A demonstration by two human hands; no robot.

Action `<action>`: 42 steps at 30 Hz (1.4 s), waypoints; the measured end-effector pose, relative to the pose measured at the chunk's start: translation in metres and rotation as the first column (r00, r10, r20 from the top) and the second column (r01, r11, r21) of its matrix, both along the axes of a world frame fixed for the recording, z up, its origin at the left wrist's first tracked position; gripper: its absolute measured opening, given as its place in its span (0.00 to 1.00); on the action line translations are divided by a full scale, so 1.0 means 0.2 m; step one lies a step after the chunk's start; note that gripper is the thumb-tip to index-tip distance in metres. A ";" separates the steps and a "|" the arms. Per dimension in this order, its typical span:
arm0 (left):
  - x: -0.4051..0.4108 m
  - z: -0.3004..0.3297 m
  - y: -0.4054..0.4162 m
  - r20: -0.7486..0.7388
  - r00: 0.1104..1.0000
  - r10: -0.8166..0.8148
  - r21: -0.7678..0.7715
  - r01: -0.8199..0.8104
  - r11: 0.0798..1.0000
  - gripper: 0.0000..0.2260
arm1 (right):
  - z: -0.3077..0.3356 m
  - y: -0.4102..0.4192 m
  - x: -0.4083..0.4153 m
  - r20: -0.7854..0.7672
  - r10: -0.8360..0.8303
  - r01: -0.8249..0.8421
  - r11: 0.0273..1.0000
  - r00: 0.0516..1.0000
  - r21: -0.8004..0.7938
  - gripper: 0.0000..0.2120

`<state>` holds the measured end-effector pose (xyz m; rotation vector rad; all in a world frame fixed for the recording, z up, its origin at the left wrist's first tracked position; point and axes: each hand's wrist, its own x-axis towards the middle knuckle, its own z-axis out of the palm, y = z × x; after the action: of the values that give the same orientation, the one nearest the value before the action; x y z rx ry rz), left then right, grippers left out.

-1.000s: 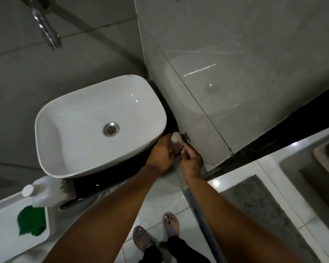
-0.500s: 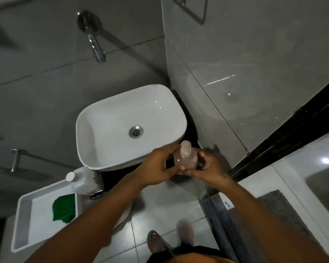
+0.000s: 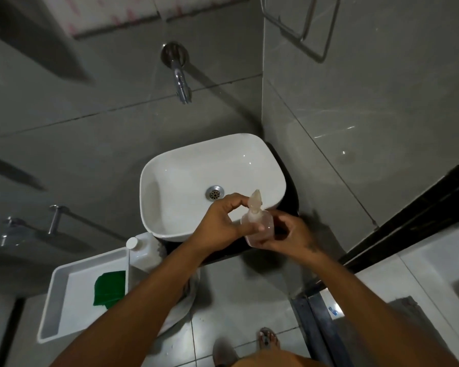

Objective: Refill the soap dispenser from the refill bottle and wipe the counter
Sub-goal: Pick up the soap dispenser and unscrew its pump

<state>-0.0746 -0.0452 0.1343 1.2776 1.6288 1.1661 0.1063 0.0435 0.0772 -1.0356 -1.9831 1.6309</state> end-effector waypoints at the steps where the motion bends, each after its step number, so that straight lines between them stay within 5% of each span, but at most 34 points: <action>1: -0.01 0.01 -0.01 0.006 1.000 -0.014 -0.011 0.014 1.000 0.20 | 0.00 -0.01 -0.01 0.000 0.003 -0.003 1.000 1.000 0.002 0.35; 8: -0.06 0.06 -0.02 0.167 0.973 0.156 0.049 -0.167 0.985 0.13 | -0.01 -0.02 -0.06 0.017 -0.013 0.013 1.000 1.000 0.025 0.31; 13: -0.13 0.15 -0.05 0.434 0.848 0.305 0.109 -0.386 0.916 0.09 | -0.04 -0.01 -0.06 0.016 -0.043 0.042 0.999 0.999 0.028 0.36; 21: -0.11 -0.09 -0.27 0.836 0.328 0.439 -0.164 -0.616 0.771 0.09 | -0.11 0.01 -0.02 0.025 -0.090 0.090 0.996 0.996 0.017 0.35; 25: -0.04 -0.37 -0.36 0.810 0.118 0.574 -0.380 -0.640 0.668 0.08 | -0.15 0.02 0.01 0.056 -0.094 0.093 0.996 0.994 0.010 0.33; 31: -0.04 -0.76 -0.28 0.695 -0.065 0.716 -0.620 -0.558 0.551 0.08 | -0.13 0.00 0.07 0.128 -0.078 0.082 0.996 0.989 -0.028 0.32; 37: -0.08 -0.86 -0.13 0.546 -0.124 0.829 -0.742 -0.531 0.409 0.15 | -0.04 -0.03 0.11 0.185 -0.097 0.108 0.993 0.978 -0.049 0.31; 42: -0.10 -0.88 -0.09 0.506 -0.093 0.858 -0.770 -0.496 0.401 0.19 | 0.01 -0.02 0.10 0.217 -0.092 0.104 0.994 0.972 -0.044 0.30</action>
<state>-0.0955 -0.0626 -0.0425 -0.7733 1.3870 1.6081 0.1267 0.0398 0.0797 -1.3605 -1.9926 1.5873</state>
